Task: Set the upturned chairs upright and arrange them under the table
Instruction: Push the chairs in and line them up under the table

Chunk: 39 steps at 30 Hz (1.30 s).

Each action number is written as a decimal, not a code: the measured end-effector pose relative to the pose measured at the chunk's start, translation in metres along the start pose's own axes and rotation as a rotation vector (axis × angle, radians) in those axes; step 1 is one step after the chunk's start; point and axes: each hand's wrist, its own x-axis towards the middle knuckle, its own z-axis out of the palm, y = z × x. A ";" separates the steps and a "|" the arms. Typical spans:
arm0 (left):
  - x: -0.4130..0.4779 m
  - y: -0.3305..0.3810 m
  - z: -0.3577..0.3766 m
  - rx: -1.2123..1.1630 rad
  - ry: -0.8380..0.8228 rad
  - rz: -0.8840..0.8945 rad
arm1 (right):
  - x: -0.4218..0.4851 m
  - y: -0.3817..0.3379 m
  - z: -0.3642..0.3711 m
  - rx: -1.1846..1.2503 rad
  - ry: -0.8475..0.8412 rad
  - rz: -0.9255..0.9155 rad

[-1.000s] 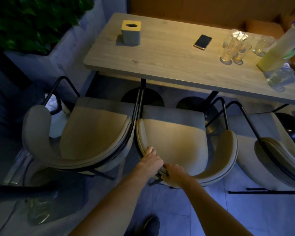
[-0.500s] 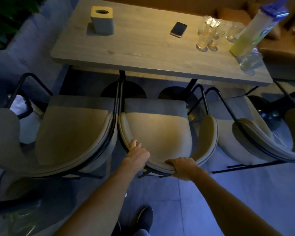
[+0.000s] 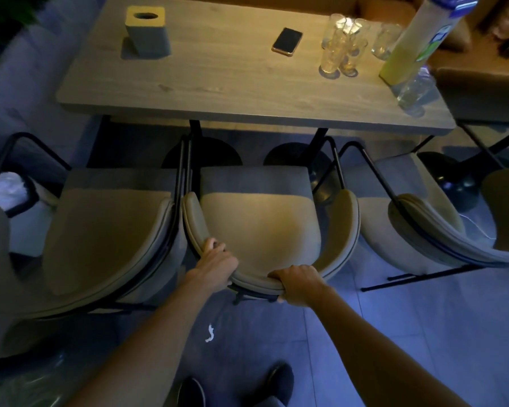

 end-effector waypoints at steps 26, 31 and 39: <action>0.112 0.197 -0.129 -0.712 0.195 -0.145 | -0.053 0.194 -0.083 0.156 0.167 -0.169; 0.197 0.235 -0.163 -0.553 0.265 0.026 | -0.071 0.285 -0.087 0.091 0.328 0.013; 0.285 0.326 -0.208 -0.400 0.185 0.338 | -0.125 0.418 -0.046 0.447 0.057 0.516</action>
